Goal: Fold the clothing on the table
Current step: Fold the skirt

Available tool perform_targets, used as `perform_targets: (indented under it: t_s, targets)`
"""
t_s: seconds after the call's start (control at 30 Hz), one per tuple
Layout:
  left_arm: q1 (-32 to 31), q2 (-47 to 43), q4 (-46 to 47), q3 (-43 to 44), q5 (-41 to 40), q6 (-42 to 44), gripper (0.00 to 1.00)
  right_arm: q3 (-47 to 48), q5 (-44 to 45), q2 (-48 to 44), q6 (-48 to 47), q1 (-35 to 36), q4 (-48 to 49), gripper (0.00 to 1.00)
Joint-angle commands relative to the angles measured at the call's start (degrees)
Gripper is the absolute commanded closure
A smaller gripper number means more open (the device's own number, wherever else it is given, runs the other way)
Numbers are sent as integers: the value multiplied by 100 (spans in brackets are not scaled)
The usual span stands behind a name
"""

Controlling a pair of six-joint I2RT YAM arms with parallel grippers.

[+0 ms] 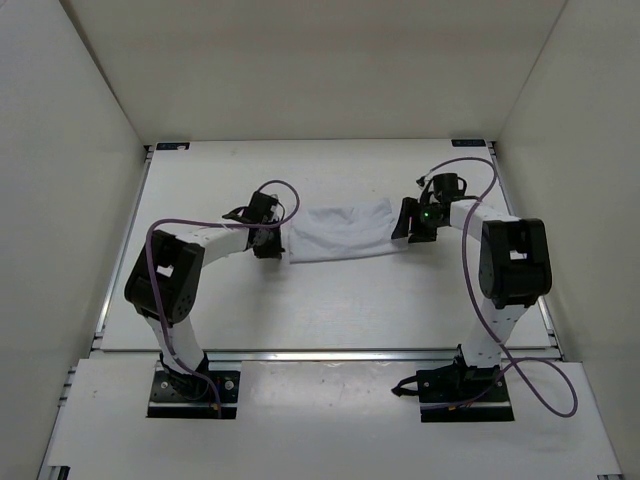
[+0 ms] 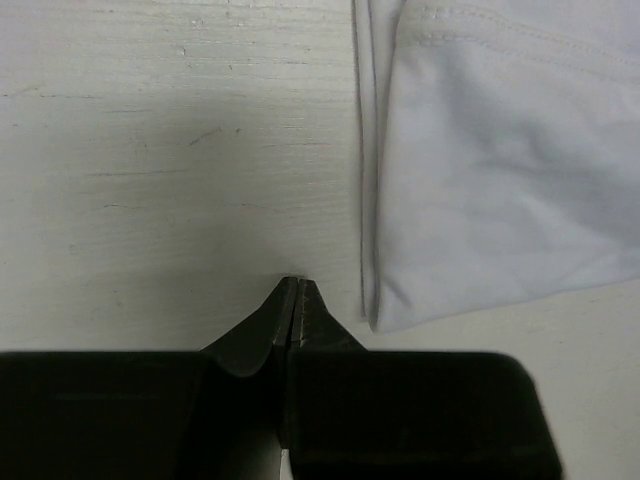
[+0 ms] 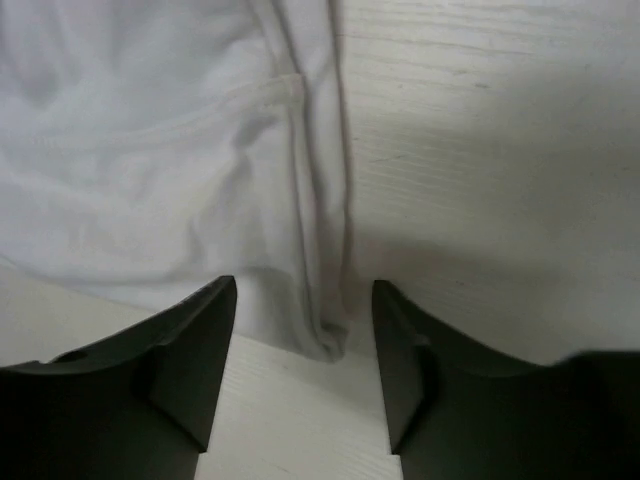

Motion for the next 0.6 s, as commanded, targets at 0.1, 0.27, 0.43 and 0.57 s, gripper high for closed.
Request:
perform_targets:
  t_s: [0.1,0.27,0.43,0.57]
  targets:
    - [65,-173,-123,524,183,127,82,-12,196,-489,-172,14,-218,32]
    - [30,-95,17,972,140,206,77,-345,72,-542,-40,-100,-104,35]
    - [-14,221,236,1316,78,163,81,-381,-6,-375,74,-39,-60,44]
    - [-75,441,622,1316,78,57,89,-504,-24,-314,145,-12,106,47]
